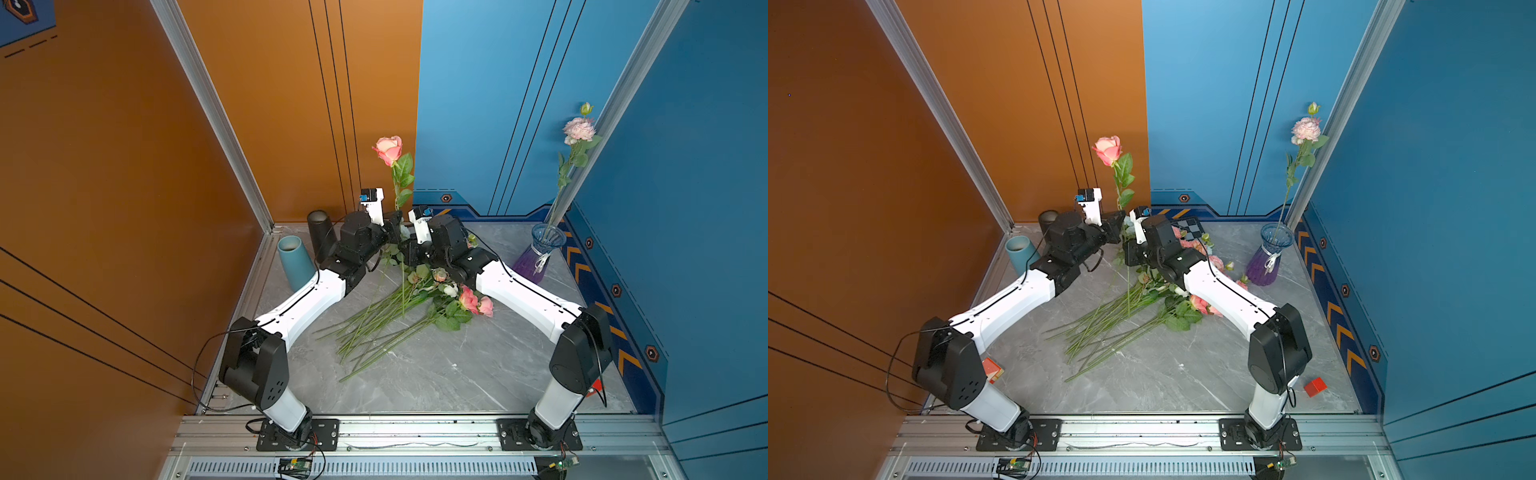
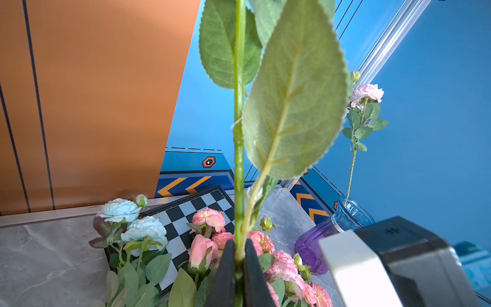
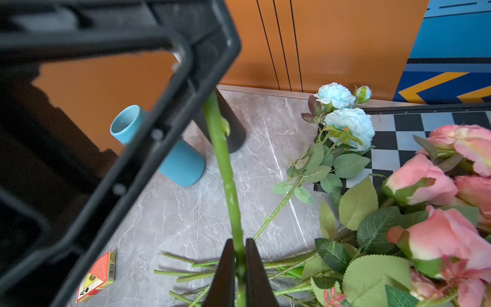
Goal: Place the pink flowers into the vase
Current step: Place the flower in the vase.
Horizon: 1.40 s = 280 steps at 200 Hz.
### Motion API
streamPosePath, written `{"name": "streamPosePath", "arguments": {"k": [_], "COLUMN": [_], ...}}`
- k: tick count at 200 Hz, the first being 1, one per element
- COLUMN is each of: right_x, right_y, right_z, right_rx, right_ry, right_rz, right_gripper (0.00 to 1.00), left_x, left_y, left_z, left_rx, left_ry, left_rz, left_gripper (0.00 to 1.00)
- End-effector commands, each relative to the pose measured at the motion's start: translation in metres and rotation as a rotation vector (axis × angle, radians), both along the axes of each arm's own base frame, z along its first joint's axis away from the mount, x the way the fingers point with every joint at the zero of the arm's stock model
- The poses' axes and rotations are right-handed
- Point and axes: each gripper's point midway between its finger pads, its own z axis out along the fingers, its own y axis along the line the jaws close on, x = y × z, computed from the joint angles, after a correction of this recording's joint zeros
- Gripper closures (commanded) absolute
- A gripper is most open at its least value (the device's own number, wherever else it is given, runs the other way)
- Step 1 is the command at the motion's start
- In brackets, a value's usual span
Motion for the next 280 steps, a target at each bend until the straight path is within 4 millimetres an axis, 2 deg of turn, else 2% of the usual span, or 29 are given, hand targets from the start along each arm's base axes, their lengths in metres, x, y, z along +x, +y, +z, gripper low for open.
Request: {"name": "streamPosePath", "arguments": {"k": [1, 23, 38, 51, 73, 88, 92, 98, 140, 176, 202, 228, 261, 280], "right_x": [0.013, 0.015, 0.016, 0.017, 0.020, 0.025, 0.026, 0.028, 0.045, 0.056, 0.062, 0.066, 0.068, 0.074], "right_y": [-0.014, -0.022, -0.028, -0.034, -0.051, -0.071, -0.077, -0.086, -0.168, -0.240, -0.284, -0.317, -0.344, -0.356], "right_z": [0.018, 0.021, 0.024, 0.027, 0.038, 0.049, 0.052, 0.058, 0.102, 0.150, 0.182, 0.203, 0.224, 0.227], "right_rx": [-0.007, -0.012, -0.018, -0.028, -0.058, -0.083, -0.089, -0.096, -0.196, -0.299, -0.310, -0.339, -0.363, -0.390], "right_ry": [-0.060, -0.062, -0.067, -0.076, -0.112, -0.147, -0.156, -0.172, -0.312, -0.457, -0.577, -0.664, -0.734, -0.756], "right_rz": [-0.059, -0.070, -0.077, -0.085, -0.110, -0.148, -0.158, -0.179, -0.361, -0.543, -0.660, -0.776, -0.878, -0.923], "right_gripper": [0.96, 1.00, 1.00, 1.00, 1.00, 1.00, 1.00, 1.00, 1.00, 1.00, 1.00, 1.00, 1.00, 1.00], "left_x": [0.001, 0.001, 0.001, 0.000, -0.002, -0.004, -0.005, -0.006, -0.013, -0.021, -0.028, -0.032, -0.029, -0.028], "left_y": [0.009, 0.013, 0.014, 0.016, 0.017, 0.017, 0.017, 0.016, 0.008, -0.006, -0.018, -0.029, -0.033, -0.039], "left_z": [0.002, 0.003, 0.005, 0.007, 0.011, 0.014, 0.015, 0.016, 0.018, 0.021, 0.025, 0.023, 0.011, 0.002], "left_rx": [-0.006, -0.007, -0.007, -0.009, -0.008, -0.005, -0.002, 0.003, 0.043, 0.095, 0.137, 0.178, 0.201, 0.207], "left_ry": [-0.005, -0.008, -0.012, -0.017, -0.025, -0.036, -0.039, -0.044, -0.076, -0.122, -0.164, -0.197, -0.188, -0.172], "left_rz": [0.023, 0.025, 0.023, 0.020, 0.012, 0.003, -0.001, -0.008, -0.061, -0.110, -0.148, -0.194, -0.212, -0.234], "left_gripper": [0.88, 0.85, 0.71, 0.64, 0.36, 0.15, 0.06, 0.00, 0.01, 0.01, 0.01, 0.01, 0.01, 0.01]}}
